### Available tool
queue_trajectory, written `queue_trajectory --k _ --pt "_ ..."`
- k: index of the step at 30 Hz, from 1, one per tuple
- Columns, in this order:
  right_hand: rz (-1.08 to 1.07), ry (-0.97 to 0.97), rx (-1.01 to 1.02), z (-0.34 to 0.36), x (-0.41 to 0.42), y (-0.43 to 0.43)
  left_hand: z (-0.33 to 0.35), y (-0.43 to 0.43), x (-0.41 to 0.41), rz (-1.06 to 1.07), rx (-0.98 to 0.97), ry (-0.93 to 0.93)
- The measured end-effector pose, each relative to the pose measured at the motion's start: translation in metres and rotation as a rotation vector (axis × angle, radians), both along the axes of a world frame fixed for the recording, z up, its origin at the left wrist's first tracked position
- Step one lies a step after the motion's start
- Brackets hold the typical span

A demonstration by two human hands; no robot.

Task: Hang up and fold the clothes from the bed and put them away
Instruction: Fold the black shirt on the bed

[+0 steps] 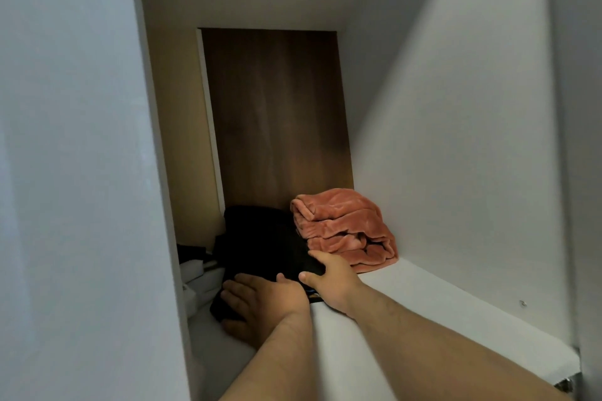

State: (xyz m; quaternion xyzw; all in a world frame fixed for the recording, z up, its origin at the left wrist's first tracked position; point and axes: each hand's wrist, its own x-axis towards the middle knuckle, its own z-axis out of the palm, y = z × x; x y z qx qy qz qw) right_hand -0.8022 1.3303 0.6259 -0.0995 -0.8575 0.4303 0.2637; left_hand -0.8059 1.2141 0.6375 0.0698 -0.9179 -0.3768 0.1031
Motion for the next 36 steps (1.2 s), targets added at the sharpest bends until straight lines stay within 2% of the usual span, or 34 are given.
queue_trajectory --k 6,10,12,16,23,29,32,36 --pt "0.003 0.009 -0.031 -0.005 -0.007 0.004 0.001 0.005 -0.006 0.009 -0.003 -0.004" --pt "-0.079 0.128 -0.057 -0.002 0.012 -0.003 0.001 0.002 0.006 -0.035 -0.008 0.085" --pt "-0.153 0.175 0.011 0.003 0.03 -0.005 0.001 0.0 0.014 -0.072 -0.051 0.154" --pt "-0.225 0.187 0.314 0.016 0.072 0.01 -0.002 -0.005 0.033 -0.21 -0.097 0.254" --pt "-0.475 -0.008 0.776 0.023 0.136 0.046 0.004 0.003 0.063 -0.436 -0.372 0.422" --pt "-0.564 -0.294 0.768 0.006 0.158 0.06 0.016 0.022 0.085 -0.624 -0.459 0.48" --pt "-0.608 -0.33 0.76 0.003 0.175 0.057 0.016 0.027 0.101 -0.777 -0.483 0.485" --pt "-0.627 -0.335 0.669 0.005 0.204 0.04 0.02 0.014 0.115 -0.907 -0.379 0.462"
